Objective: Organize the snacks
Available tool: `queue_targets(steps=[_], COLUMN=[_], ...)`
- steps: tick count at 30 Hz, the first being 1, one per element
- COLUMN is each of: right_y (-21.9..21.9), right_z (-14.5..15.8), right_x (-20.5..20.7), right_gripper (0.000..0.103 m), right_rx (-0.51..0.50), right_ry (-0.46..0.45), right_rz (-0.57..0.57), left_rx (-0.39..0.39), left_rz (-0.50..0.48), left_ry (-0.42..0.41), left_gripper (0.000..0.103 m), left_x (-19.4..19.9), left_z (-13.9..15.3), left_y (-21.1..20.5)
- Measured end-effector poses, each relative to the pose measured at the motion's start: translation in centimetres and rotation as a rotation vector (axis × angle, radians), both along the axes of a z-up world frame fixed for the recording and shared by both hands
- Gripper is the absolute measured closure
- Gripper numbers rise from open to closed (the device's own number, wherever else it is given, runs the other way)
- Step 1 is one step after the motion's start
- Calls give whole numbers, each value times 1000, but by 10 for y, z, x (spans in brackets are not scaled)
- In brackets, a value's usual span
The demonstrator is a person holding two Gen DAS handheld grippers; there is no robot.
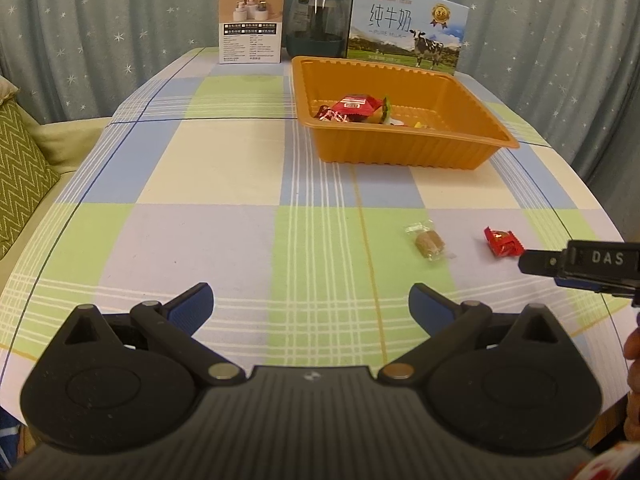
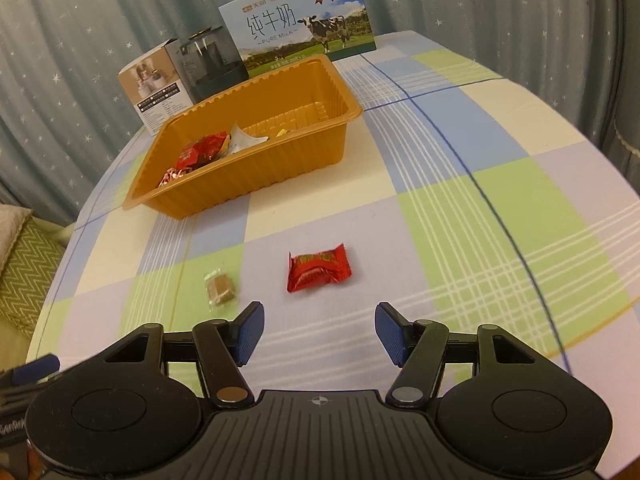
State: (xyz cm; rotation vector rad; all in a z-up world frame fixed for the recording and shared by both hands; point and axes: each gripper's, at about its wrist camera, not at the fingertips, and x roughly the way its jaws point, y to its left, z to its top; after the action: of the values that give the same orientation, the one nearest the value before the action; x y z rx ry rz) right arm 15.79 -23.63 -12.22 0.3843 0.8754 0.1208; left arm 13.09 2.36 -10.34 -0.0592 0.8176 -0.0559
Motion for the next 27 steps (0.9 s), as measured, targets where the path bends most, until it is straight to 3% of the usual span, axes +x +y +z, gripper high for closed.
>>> queue_targets(steps=[12,15,20,24,27], right_y=[11,14,31,43,44], right_z=[-18,-17,-19,-24,-28], right_x=[40,49,53,47,45], right_gripper=[41,41,42,64,74], right_rx=[65,42,-98,-254,-295], right_ry=[8,-1,-26,-59,-70], right_rz=[-16,-18,45,93,108], left_rx=[-22,-29,-37,-44,-51], left_rz=[14,16,17,17,15], left_ry=[12,14,19,18,18], left_gripper=[0,0,0,0,0], left_x=[12,13,16,16,15], left_z=[-8,-9,-12,-12,-12], left_y=[8,9,11,11,11])
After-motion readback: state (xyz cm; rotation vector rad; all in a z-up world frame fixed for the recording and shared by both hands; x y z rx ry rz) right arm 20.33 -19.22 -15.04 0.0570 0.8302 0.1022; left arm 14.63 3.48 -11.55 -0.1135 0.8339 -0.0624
